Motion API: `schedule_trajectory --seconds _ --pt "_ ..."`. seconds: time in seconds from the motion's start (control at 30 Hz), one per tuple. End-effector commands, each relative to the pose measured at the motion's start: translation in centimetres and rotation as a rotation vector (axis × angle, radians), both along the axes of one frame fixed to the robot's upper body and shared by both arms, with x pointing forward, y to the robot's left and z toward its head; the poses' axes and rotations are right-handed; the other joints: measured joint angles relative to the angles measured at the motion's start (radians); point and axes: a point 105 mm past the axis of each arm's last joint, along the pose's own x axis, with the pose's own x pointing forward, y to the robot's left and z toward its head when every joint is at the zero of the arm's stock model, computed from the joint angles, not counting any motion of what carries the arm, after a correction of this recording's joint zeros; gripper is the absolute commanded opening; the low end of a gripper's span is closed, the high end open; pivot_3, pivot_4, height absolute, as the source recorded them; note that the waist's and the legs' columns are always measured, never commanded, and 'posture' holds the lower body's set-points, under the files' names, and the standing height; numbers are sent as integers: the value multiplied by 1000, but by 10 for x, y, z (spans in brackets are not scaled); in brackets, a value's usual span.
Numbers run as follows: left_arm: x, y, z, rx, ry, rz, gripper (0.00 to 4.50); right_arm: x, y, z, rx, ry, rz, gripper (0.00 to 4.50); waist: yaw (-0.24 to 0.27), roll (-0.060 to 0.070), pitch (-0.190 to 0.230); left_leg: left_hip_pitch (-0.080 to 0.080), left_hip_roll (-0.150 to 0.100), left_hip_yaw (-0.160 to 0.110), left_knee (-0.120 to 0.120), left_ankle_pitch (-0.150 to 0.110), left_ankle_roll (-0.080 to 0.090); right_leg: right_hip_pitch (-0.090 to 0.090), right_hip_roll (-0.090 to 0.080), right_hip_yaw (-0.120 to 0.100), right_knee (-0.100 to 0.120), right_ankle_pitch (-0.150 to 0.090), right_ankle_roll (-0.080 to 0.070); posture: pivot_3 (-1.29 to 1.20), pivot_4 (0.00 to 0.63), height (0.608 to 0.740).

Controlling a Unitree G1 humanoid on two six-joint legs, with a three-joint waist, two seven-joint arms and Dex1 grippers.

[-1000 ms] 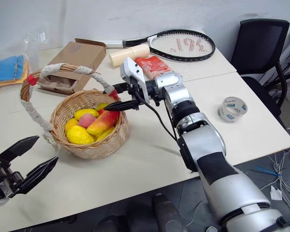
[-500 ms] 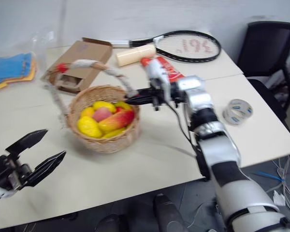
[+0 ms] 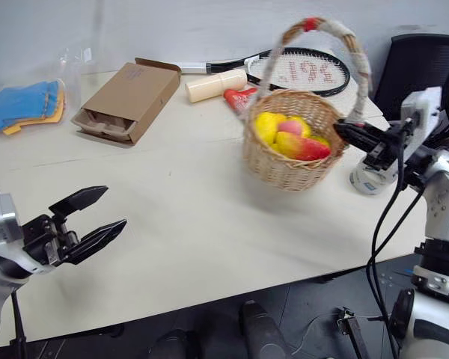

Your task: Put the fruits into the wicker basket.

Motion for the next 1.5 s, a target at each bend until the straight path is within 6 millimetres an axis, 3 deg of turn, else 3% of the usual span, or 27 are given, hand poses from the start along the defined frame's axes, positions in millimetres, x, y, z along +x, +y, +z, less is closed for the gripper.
schedule_trajectory --seconds 0.03,0.17,0.33,0.57,0.77,0.87,0.97,1.07,1.2,1.4,1.5 --pt "4 -6 2 14 -7 -44 4500 8 -21 10 -36 -65 -187 158 -1 0 0 0 0 0 0 0 0 0 0 1 0 0 1 0 150 740" --pt "6 -10 3 16 -12 -62 4500 27 -27 -18 2 31 -273 158 -4 0 0 0 0 2 0 0 0 0 0 1 -1 0 1 0 150 740" --pt "5 -10 4 24 -13 -65 4500 34 -19 -27 113 51 -261 158 -12 -2 -1 3 1 3 0 0 0 1 1 2 0 1 1 0 150 740" --pt "4 -7 5 60 -8 -74 4500 27 -21 -26 118 30 -240 2325 -7 -1 -1 1 0 3 0 0 0 0 0 3 -1 1 2 0 150 740" --pt "2 6 -6 124 14 -18 4500 -9 -36 -7 -63 -25 -108 4397 9 1 0 0 0 3 -1 0 1 0 0 1 -3 1 2 0 150 740" --pt "3 20 -23 192 50 70 4500 -24 -44 2 -81 -62 -44 4487 14 0 0 1 0 5 0 0 1 0 1 1 -3 1 2 0 150 740" --pt "-6 26 -40 265 78 115 4500 -35 -46 -18 -278 -27 21 4487 16 0 0 1 0 5 -1 0 1 0 0 2 -3 2 2 0 150 740" --pt "-13 33 -54 315 97 159 4500 -55 -24 -59 -479 41 287 4487 18 0 0 1 0 6 -1 0 2 1 0 1 -5 2 2 0 150 740" --pt "-17 37 -64 360 85 218 4500 -57 9 -91 -476 40 473 4487 17 -1 0 3 0 6 0 0 3 2 0 3 -5 2 3 0 150 740" --pt "-22 30 -70 385 53 273 4500 -48 69 -120 -490 -54 681 4487 17 -1 0 10 0 6 -1 0 4 7 -1 6 -4 3 4 0 150 740" --pt "-24 27 -66 375 31 293 4500 -39 90 -123 -455 -90 700 4487 17 -2 1 14 1 6 -2 -2 5 11 -1 6 -5 2 3 0 150 740"
